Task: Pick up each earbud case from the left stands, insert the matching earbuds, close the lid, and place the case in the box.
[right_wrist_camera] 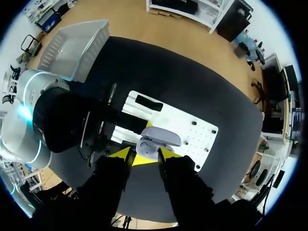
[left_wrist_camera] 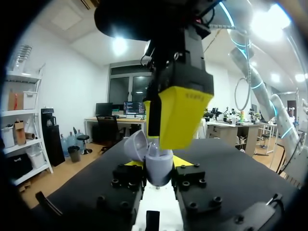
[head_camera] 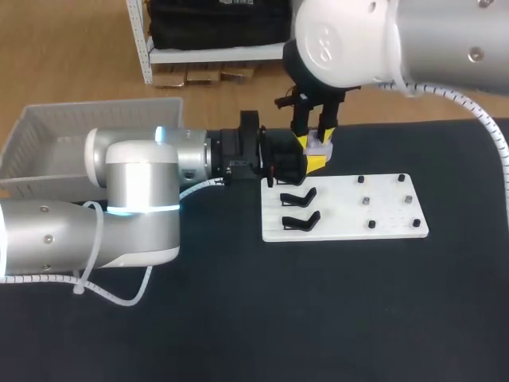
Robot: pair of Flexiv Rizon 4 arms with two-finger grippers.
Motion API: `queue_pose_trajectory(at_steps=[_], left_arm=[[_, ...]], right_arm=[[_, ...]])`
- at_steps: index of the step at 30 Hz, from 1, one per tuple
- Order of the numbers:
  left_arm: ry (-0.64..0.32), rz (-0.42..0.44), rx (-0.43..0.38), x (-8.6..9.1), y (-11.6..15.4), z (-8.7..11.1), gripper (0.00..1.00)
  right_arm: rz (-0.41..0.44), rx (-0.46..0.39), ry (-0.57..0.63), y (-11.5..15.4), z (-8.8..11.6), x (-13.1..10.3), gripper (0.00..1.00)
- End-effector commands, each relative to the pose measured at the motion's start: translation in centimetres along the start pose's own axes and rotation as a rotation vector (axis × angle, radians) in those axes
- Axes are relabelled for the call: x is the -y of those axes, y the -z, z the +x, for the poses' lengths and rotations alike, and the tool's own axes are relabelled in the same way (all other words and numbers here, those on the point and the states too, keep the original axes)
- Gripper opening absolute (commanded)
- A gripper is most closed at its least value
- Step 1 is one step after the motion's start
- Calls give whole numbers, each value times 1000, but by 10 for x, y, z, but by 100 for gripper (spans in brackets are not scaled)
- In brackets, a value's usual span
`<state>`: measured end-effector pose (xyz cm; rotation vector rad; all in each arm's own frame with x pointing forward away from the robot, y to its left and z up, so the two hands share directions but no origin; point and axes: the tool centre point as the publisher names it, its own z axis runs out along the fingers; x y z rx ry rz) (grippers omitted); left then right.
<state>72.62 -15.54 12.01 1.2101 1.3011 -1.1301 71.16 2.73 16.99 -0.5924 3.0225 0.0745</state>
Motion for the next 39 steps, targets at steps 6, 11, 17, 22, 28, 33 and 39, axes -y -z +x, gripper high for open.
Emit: queue_pose_trajectory(at_steps=[6, 11, 17, 22, 28, 33, 39], left_arm=[[-4, -7, 5, 2, 1, 1, 0], [-4, -7, 5, 2, 1, 1, 0], [-4, -7, 5, 2, 1, 1, 0], [-4, -7, 5, 2, 1, 1, 0], [-4, -7, 5, 2, 1, 1, 0], [-4, -7, 5, 2, 1, 1, 0], [-4, -7, 5, 2, 1, 1, 0]], right_arm=[[-43, 112, -21, 32, -13, 2, 38], [-43, 153, -63, 25, -39, 18, 43], [-34, 152, -94, 7, -54, 33, 43], [-29, 122, -115, -8, -50, 39, 42], [-41, 102, -138, -16, -38, 40, 42], [-51, 97, -155, -14, -27, 37, 42], [-58, 92, -165, -13, -16, 33, 42]])
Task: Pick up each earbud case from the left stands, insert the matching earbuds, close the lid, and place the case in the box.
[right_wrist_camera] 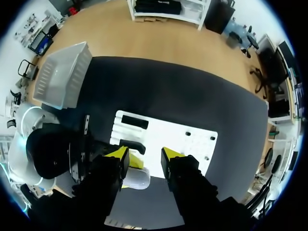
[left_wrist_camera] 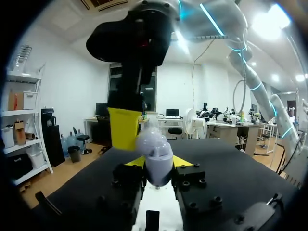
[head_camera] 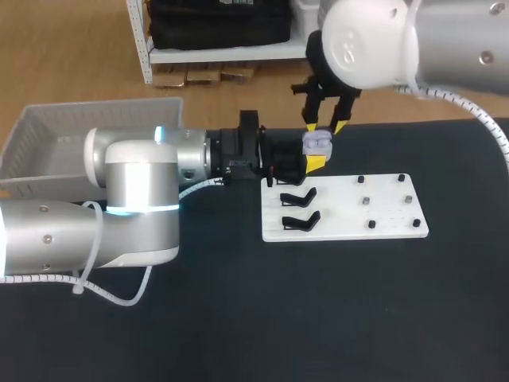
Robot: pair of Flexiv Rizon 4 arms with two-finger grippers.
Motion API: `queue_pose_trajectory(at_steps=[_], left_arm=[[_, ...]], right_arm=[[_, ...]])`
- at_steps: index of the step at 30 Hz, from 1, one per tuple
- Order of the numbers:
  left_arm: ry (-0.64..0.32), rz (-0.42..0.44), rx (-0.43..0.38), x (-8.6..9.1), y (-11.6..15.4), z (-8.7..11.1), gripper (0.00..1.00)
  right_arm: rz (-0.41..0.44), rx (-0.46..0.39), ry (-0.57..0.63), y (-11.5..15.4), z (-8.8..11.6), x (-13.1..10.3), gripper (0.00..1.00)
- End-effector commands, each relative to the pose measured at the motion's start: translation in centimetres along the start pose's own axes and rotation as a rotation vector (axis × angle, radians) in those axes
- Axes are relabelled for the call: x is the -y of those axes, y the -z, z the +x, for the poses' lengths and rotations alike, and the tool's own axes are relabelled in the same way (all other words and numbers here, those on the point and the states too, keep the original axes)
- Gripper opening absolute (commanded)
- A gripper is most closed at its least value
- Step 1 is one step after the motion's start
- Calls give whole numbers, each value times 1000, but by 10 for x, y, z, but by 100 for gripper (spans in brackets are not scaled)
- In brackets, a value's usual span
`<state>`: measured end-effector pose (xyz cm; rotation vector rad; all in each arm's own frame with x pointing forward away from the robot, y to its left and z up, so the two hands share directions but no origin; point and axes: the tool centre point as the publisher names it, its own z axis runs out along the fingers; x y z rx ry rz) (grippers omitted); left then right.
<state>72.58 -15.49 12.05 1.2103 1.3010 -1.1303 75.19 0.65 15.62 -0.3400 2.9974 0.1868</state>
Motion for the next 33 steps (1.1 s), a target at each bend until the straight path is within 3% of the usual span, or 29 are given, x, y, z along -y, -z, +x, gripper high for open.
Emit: queue_pose_trajectory(at_steps=[1, 6, 14, 18, 21, 22, 33], left_arm=[[-4, -7, 5, 2, 0, 1, 0], [-4, -7, 5, 2, 0, 1, 0], [-7, -10, 7, 0, 3, -1, 0], [-17, -14, 10, -2, 15, -6, 0], [-24, -22, 17, -5, 28, -10, 0], [-30, -27, 21, -6, 35, -13, 0], [-105, -108, -2, -34, 126, -28, 0]], right_arm=[[-5, 16, -6, 2, 13, 0, 42], [-17, 28, -34, 1, 16, 3, 42], [-73, 195, -165, 32, 13, 30, 50], [-97, 258, -240, 42, 15, 48, 71], [-114, 271, -287, 44, 18, 57, 98], [-107, 285, -300, 44, 19, 59, 100], [-126, 301, -331, 42, 23, 62, 100]])
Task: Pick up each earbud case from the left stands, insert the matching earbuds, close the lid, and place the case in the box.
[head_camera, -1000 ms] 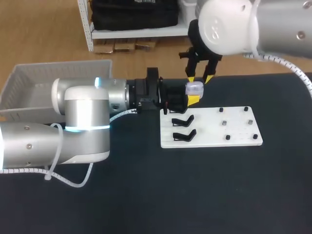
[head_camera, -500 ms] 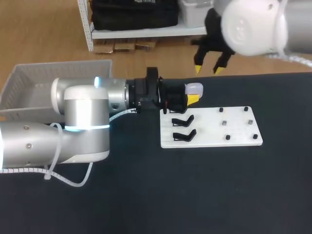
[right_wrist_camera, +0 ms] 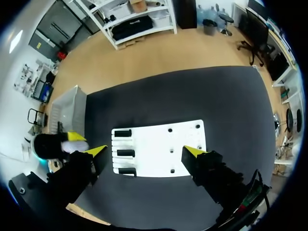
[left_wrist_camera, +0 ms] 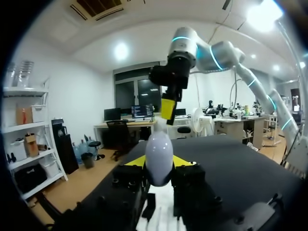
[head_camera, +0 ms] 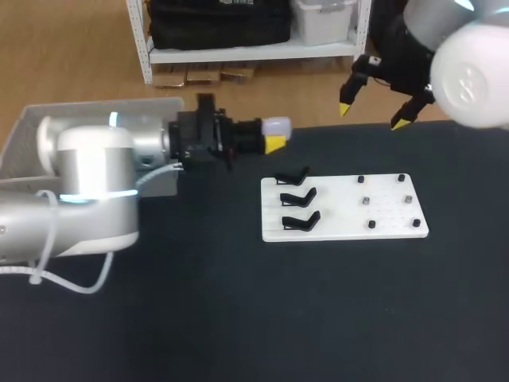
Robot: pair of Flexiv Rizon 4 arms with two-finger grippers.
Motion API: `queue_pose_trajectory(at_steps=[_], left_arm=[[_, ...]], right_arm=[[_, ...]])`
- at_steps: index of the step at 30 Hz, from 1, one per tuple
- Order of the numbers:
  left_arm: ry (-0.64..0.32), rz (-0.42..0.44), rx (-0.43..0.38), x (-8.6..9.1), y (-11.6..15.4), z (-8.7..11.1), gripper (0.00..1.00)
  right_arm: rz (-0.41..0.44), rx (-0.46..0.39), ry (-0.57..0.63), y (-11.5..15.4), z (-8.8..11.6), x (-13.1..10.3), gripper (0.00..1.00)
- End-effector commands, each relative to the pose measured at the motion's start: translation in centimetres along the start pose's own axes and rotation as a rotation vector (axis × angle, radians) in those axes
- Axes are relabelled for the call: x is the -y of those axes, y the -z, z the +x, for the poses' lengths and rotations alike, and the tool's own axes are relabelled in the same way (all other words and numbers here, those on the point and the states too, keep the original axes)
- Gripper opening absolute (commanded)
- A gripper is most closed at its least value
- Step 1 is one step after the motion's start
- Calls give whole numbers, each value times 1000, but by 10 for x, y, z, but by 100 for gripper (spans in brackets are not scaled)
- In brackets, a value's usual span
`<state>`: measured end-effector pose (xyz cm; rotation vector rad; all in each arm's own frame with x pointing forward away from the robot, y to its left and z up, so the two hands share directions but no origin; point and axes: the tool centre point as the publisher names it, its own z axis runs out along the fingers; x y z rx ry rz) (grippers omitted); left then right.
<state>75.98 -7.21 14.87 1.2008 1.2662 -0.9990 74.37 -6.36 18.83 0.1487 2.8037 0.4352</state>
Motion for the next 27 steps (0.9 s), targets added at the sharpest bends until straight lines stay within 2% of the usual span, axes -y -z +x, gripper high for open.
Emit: queue_pose_trajectory(at_steps=[1, 5, 6, 14, 18, 23, 27], left_arm=[[-14, -32, -7, -5, 59, -6, 0], [-36, -60, -17, -21, 101, -7, 0], [-39, -75, -41, -24, 111, -6, 0], [-59, -132, -80, -38, 181, -7, 0], [-38, -154, -120, -43, 208, 6, 0], [7, -234, -173, -53, 247, 35, 0], [42, -288, -189, -65, 263, 56, 0]], right_arm=[[2, 80, -2, 1, 4, 1, 100], [2, 80, -2, 1, 4, 1, 100], [2, 80, -2, 1, 4, 1, 100], [2, 80, -2, 1, 4, 1, 100], [2, 80, -2, 1, 4, 1, 100], [2, 80, -2, 1, 4, 1, 100], [2, 80, -2, 1, 4, 1, 100]])
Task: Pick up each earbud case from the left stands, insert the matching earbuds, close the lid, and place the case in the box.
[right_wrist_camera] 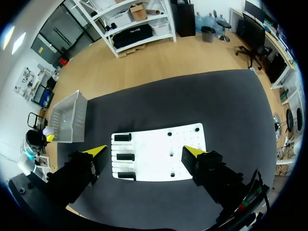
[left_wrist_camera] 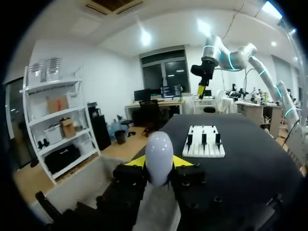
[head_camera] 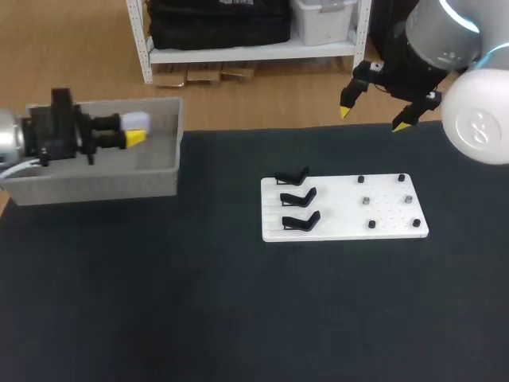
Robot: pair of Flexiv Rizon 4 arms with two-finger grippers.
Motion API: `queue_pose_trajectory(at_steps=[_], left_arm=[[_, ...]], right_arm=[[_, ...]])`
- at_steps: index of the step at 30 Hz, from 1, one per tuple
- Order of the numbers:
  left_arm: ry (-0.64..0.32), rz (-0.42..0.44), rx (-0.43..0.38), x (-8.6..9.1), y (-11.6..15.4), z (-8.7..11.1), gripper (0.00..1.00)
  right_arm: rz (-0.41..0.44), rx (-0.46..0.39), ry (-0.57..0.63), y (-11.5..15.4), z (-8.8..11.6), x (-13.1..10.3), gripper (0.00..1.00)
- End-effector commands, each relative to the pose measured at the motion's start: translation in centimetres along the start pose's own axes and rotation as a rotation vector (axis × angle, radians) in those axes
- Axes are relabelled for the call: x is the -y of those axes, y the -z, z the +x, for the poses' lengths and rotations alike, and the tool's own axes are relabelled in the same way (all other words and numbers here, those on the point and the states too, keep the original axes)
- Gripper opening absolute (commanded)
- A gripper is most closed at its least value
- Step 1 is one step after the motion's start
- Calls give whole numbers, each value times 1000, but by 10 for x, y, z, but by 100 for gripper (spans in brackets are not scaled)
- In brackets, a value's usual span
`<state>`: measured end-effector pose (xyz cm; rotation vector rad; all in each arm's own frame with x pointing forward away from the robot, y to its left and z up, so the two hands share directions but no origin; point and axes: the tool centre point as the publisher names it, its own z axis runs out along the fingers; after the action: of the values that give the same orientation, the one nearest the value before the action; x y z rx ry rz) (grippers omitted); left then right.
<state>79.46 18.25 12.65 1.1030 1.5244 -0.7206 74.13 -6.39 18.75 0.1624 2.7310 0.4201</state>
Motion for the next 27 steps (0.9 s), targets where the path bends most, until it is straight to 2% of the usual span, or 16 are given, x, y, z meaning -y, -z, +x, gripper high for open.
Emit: queue_pose_trajectory(at_steps=[1, 8, 12, 13, 14, 16, 21, 27], left_arm=[[20, -39, 4, -5, 17, 16, 0], [75, -52, -85, -29, 9, 46, 0], [103, -65, -99, -37, 4, 58, 0], [105, -72, -101, -38, 4, 59, 9], [104, -71, -102, -38, 4, 59, 33], [106, -73, -101, -39, 4, 59, 100], [89, -79, -77, -34, 7, 47, 100], [78, -91, -70, -12, 13, 25, 100]], right_arm=[[1, 6, -1, 1, 2, 0, 100], [1, 6, -1, 1, 2, 0, 100], [1, 6, -1, 1, 2, 0, 100], [1, 6, -1, 1, 2, 0, 100], [1, 6, -1, 1, 2, 0, 100], [1, 6, -1, 1, 2, 0, 100], [1, 6, -1, 1, 2, 0, 100], [1, 6, -1, 1, 2, 0, 100]])
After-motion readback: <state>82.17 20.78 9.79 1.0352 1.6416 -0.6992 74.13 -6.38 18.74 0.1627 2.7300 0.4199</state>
